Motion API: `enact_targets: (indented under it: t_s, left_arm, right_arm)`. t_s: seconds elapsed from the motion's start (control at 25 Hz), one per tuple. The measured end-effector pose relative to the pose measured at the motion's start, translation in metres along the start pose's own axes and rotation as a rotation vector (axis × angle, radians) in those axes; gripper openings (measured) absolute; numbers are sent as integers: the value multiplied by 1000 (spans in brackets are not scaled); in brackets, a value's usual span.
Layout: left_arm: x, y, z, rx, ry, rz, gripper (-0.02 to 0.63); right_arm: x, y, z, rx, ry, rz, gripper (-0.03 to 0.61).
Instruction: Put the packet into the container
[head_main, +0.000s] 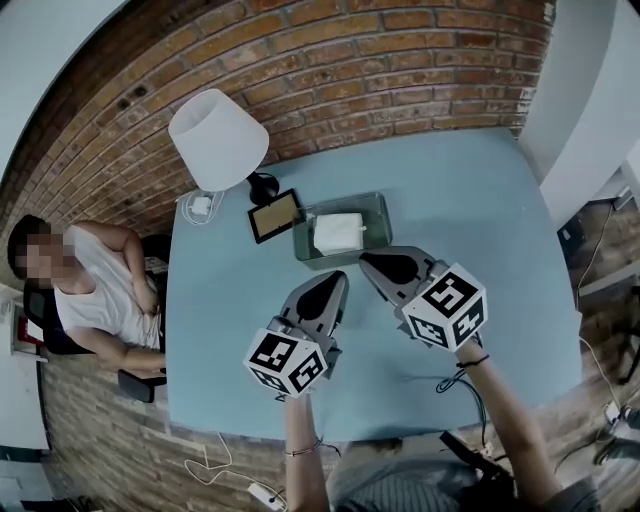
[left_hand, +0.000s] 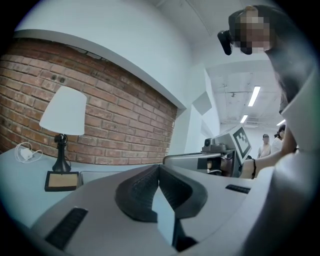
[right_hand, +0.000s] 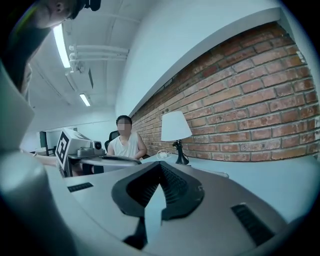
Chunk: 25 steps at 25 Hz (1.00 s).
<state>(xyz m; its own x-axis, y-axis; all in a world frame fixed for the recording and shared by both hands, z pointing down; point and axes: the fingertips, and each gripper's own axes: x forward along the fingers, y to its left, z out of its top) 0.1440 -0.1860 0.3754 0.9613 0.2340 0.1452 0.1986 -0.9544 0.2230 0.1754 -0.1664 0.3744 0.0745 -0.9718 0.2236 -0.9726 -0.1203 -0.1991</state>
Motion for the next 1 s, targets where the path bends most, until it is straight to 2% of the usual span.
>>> enact_targets:
  t_s: [0.16, 0.36, 0.56, 0.84, 1.0]
  left_arm:
    - [-8, -22, 3, 30, 6, -42, 9]
    - [-14, -47, -2, 92, 60, -98, 9]
    - [-18, -65, 1, 102, 54, -144, 9]
    - [-24, -80, 3, 139, 51, -153, 9]
    - [-25, -82, 4, 130, 41, -168, 9]
  right_arm:
    - [-21, 15, 4, 5, -32, -13, 12]
    - [-46, 30, 6, -1, -54, -28, 12]
    - [-64, 37, 7, -17, -61, -43, 12]
    - [-81, 41, 4, -22, -67, -63, 12]
    - [-86, 40, 0, -28, -65, -81, 12]
